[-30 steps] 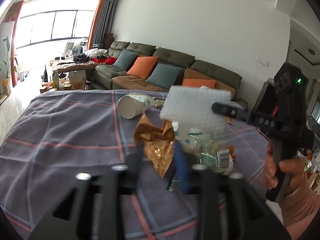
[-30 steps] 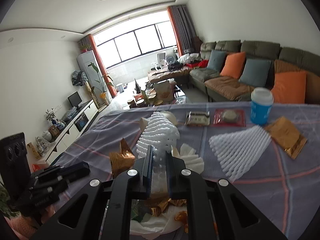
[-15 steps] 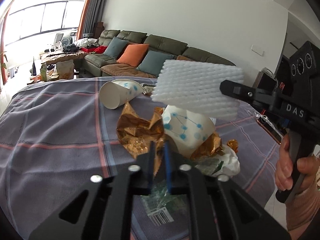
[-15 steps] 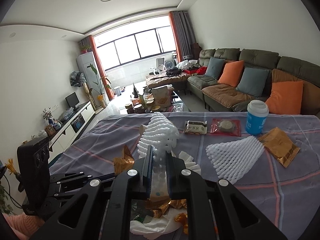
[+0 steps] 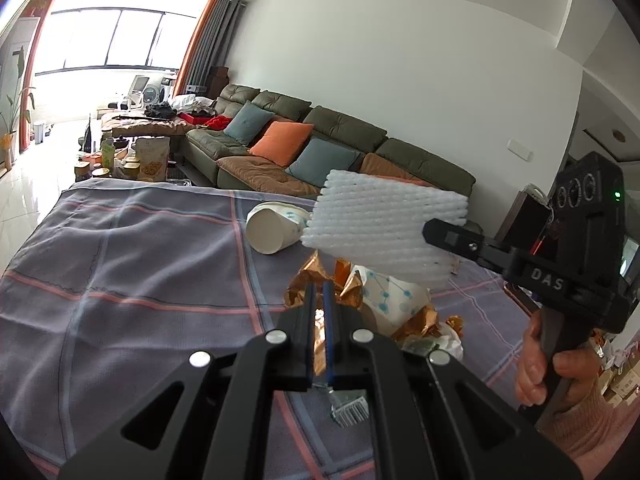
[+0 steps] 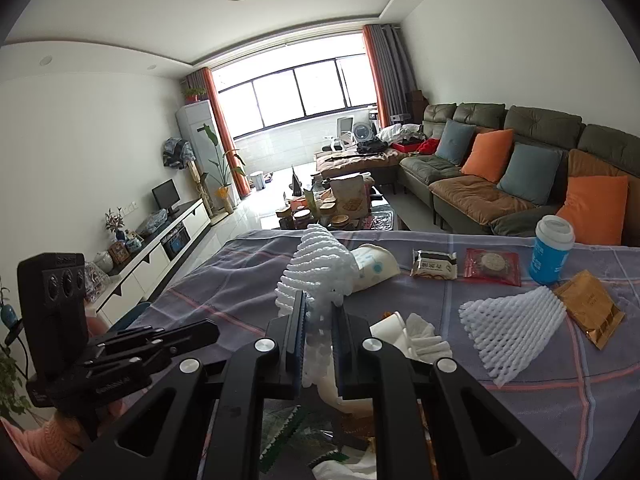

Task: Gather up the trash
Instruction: 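Grasp the gold foil wrapper with the left gripper while the right gripper holds the foam net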

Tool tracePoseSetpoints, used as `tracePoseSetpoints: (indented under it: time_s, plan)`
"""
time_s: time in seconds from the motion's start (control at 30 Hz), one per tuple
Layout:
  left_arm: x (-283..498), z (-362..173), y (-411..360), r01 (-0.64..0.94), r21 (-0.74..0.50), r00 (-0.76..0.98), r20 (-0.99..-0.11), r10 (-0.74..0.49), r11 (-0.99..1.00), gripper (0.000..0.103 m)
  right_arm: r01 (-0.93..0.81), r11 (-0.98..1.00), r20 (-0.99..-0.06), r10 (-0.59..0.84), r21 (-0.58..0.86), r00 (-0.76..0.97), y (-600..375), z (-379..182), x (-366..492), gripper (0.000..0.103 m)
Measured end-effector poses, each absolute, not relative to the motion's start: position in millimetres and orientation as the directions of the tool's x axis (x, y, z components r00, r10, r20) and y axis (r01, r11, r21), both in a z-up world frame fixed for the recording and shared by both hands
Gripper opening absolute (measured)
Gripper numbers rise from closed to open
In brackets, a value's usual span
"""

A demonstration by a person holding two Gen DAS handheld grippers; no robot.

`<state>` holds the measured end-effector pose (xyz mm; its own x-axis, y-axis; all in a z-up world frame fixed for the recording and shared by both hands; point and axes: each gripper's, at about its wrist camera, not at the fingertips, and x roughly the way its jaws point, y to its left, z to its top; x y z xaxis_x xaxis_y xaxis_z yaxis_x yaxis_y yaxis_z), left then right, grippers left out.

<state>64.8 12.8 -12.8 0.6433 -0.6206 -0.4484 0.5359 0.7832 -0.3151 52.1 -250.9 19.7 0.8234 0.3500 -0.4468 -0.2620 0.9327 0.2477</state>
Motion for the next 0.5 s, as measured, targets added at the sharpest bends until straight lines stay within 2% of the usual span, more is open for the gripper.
tracePoseSetpoints:
  time_s: [0.07,0.13,0.17,0.3,0.37,0.43,0.47,0.5]
  plan:
    - [64.0,-18.0,9.1,0.559,-0.298,0.615,-0.477,-0.628,0.774,0.015,-0.256,0.933,-0.448,0.347,0.252,0.824,-250.0,18.7,52.0,0.012]
    - [61.4,-25.0,-2.4,0.578,-0.268,0.595,-0.508,-0.623,0.771,0.056,-0.247,0.932,-0.453,0.347,0.266,0.821,-250.6,17.2,53.8,0.012]
    - [61.3,-27.9,-8.6,0.591,-0.252,0.589,-0.515,-0.623,0.767,0.059,-0.242,0.932,-0.454,0.344,0.27,0.822,-251.7,15.7,53.9,0.012]
    - [69.6,-38.0,-35.4,0.63,-0.22,0.543,-0.561,-0.624,0.745,0.058,-0.223,0.933,-0.46,0.336,0.284,0.822,-259.3,12.7,54.0,0.012]
    - [81.5,-41.9,-41.5,0.627,-0.252,0.512,-0.58,-0.634,0.737,0.042,-0.215,0.934,-0.461,0.33,0.284,0.824,-262.4,11.8,52.6,0.012]
    - [94.4,-46.7,-43.9,0.609,-0.29,0.481,-0.605,-0.635,0.738,0.011,-0.211,0.935,-0.464,0.328,0.287,0.823,-266.0,10.3,51.6,0.012]
    - [98.6,-49.0,-43.3,0.599,-0.302,0.473,-0.614,-0.632,0.742,0.007,-0.209,0.934,-0.464,0.328,0.289,0.823,-267.3,10.0,50.5,0.012]
    - [100.1,-49.7,-41.3,0.592,-0.306,0.477,-0.613,-0.63,0.746,0.008,-0.207,0.934,-0.465,0.327,0.291,0.823,-268.6,9.4,50.4,0.012]
